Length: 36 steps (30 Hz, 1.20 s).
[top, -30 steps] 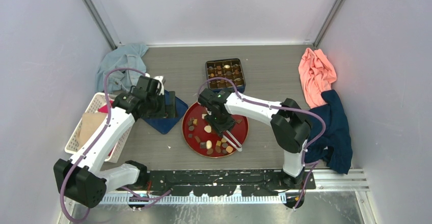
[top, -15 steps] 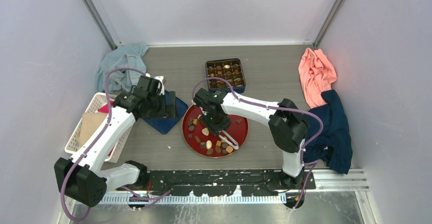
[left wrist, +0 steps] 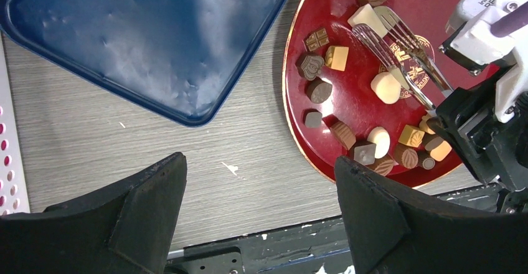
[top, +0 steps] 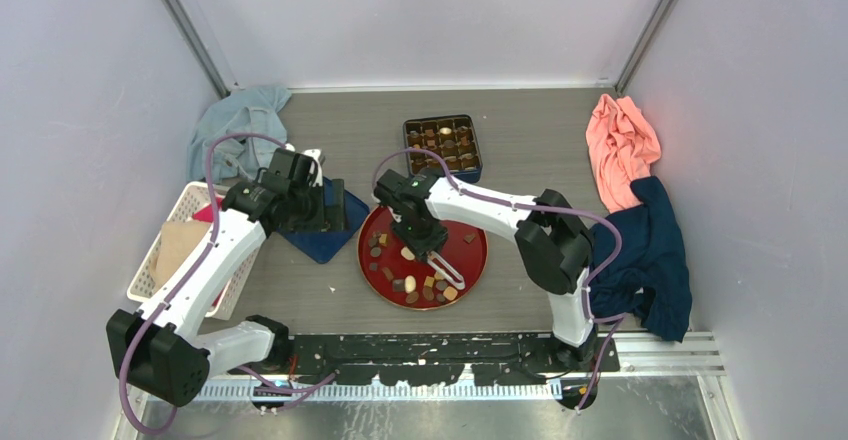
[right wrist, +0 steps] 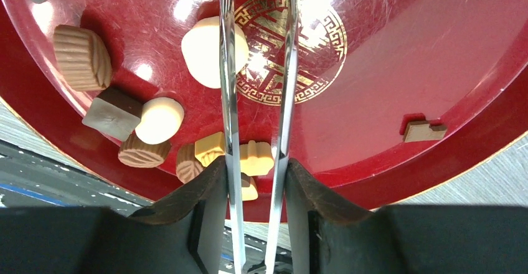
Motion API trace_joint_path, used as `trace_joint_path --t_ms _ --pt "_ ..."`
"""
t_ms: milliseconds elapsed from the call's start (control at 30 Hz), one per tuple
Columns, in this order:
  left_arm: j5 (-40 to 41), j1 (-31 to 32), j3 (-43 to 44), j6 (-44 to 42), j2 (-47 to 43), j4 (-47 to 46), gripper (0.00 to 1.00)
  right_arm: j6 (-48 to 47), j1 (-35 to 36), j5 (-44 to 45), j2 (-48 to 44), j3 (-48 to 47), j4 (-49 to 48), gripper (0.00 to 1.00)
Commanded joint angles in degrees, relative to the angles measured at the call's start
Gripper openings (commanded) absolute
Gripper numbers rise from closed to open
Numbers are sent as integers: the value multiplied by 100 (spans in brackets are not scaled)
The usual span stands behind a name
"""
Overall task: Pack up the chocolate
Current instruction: Pick up the fake chocolate from the plate, then place the fake chocolate in the packing box.
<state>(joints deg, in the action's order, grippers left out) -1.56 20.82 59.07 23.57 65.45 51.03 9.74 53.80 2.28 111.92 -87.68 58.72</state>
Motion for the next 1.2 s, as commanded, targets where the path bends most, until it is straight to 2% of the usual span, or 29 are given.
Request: trace_joint_path --t_ms 0,233,400,567,767,1167 --pt "74 -34 89 -11 -93 -154 89 -99 20 -72 -159 -239 161 32" --pt "86 -34 90 -7 -27 -247 89 5 7 132 -709 -45 308 16" --pt "63 -34 100 11 44 -338 89 140 -162 157 -1295 -52 508 15" --pt "10 -34 96 -19 123 -393 89 246 -939 52 -1721 -88 646 14" --pt "-2 -34 83 -6 119 -462 89 506 -1951 -145 -1423 -662 933 14" --pt "266 -34 88 -55 29 -518 89 556 -2541 -377 -621 -1511 1107 16"
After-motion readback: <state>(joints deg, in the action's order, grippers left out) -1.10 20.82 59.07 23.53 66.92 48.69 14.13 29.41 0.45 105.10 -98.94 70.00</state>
